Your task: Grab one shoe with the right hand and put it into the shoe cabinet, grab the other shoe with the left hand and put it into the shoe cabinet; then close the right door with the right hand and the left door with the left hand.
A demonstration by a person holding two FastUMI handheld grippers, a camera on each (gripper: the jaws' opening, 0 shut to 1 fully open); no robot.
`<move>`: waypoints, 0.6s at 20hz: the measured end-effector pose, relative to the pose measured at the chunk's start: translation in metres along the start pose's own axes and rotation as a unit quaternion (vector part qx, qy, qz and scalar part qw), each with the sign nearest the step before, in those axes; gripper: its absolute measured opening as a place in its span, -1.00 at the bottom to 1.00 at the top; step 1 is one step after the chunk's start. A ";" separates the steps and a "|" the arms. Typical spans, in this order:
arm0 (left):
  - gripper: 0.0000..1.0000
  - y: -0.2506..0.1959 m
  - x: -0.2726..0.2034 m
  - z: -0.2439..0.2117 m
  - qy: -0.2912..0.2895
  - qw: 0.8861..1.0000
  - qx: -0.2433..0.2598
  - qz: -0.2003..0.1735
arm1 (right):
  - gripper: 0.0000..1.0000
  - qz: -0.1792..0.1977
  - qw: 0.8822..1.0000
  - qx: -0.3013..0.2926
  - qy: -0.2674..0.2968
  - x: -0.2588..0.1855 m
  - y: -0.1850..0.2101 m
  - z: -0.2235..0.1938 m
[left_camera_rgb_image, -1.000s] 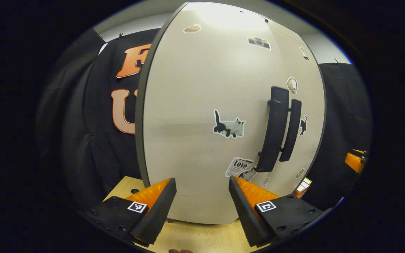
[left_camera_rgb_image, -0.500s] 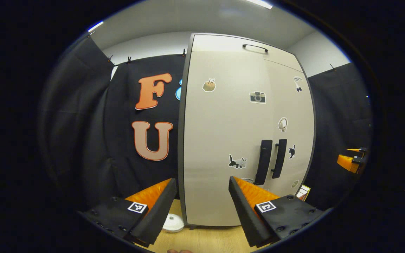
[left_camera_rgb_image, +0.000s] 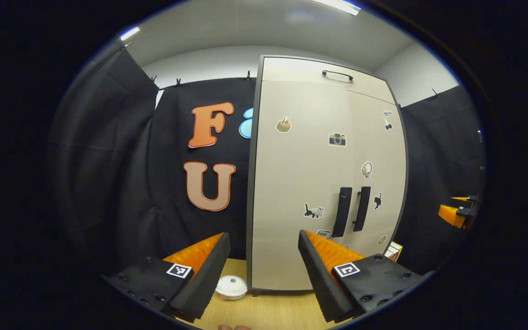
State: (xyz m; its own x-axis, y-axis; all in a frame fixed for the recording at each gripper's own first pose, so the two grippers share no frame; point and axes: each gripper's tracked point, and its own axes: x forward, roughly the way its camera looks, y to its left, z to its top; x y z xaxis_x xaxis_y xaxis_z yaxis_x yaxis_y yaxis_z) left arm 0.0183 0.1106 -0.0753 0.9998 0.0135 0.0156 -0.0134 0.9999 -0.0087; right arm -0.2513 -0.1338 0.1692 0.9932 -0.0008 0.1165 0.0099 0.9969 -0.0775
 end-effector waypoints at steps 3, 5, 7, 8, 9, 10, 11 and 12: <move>0.89 0.003 -0.010 0.005 -0.004 1.000 -0.001 0.003 | 0.85 0.000 1.000 0.002 -0.002 -0.009 -0.001 0.002; 0.89 0.004 -0.017 0.008 -0.008 1.000 -0.002 0.005 | 0.85 0.000 1.000 0.002 -0.004 -0.014 -0.001 0.005; 0.89 0.005 -0.023 0.011 -0.010 1.000 -0.004 0.005 | 0.85 0.001 1.000 0.002 -0.007 -0.019 -0.001 0.006; 0.89 0.005 -0.026 0.012 -0.010 1.000 -0.005 0.005 | 0.85 0.001 1.000 0.002 -0.009 -0.021 -0.001 0.007; 0.89 0.005 -0.028 0.012 -0.010 1.000 -0.005 0.005 | 0.85 0.000 1.000 0.003 -0.010 -0.023 -0.002 0.008; 0.89 0.005 -0.029 0.012 -0.011 1.000 -0.004 0.005 | 0.85 0.000 1.000 0.004 -0.011 -0.024 -0.002 0.008; 0.89 0.005 -0.032 0.013 -0.012 1.000 -0.003 0.006 | 0.85 0.000 1.000 0.004 -0.012 -0.025 -0.002 0.008; 0.89 0.005 -0.033 0.013 -0.011 1.000 -0.002 0.007 | 0.85 0.000 1.000 0.005 -0.012 -0.026 -0.003 0.008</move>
State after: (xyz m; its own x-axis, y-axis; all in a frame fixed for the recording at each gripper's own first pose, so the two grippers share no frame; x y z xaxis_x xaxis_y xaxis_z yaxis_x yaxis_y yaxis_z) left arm -0.0155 0.1156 -0.0624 0.9989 0.0285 0.0379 -0.0280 0.9995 -0.0124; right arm -0.2785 -0.1360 0.1747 0.9900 0.0002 0.1409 0.0094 0.9977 -0.0673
